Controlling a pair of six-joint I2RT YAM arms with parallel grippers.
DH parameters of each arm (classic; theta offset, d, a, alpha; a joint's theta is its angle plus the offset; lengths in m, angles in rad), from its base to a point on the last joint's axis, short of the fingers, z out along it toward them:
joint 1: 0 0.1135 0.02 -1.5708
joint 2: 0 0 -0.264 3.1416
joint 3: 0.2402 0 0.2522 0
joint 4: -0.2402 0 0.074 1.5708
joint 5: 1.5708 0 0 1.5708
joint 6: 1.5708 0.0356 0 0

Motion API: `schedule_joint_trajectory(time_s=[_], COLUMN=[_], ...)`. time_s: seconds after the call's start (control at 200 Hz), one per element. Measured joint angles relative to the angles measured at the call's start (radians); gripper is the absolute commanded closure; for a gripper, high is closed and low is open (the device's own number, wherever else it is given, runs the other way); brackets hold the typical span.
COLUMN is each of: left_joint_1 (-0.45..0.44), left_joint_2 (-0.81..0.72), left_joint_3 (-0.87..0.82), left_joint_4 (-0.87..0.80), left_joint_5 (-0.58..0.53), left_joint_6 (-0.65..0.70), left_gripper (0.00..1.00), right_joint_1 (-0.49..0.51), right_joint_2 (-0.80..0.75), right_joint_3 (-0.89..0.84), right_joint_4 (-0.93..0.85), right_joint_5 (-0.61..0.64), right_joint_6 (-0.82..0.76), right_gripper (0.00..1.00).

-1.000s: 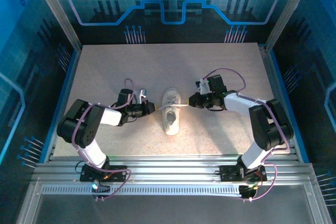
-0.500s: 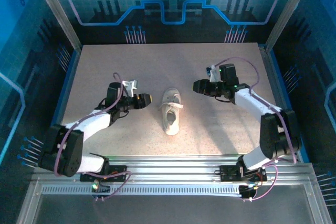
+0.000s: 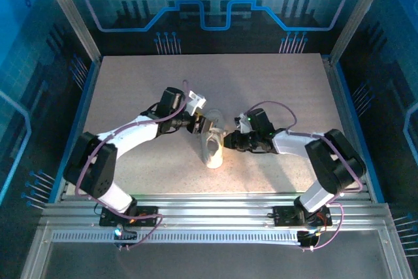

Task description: Tie the shoes

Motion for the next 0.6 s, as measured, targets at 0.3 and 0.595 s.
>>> schedule_joint_trajectory(time_s=[0.3,0.595], left_joint_1=[0.0,0.0], left_joint_2=[0.105,0.148], left_joint_3=[0.078,0.091], left_joint_4=[-0.077,-0.097], left_joint_5=[0.023,0.039], left_joint_6=[0.06,0.064], left_gripper=[0.53,0.55], right_joint_1=[-0.016,-0.025], right_joint_2=[0.049,0.059], right_joint_3=[0.051,0.076], right_joint_4=[0.09,0.106], right_joint_5=[-0.003,-0.002], right_joint_6=[0.055,0.059], right_gripper=[0.6,0.63])
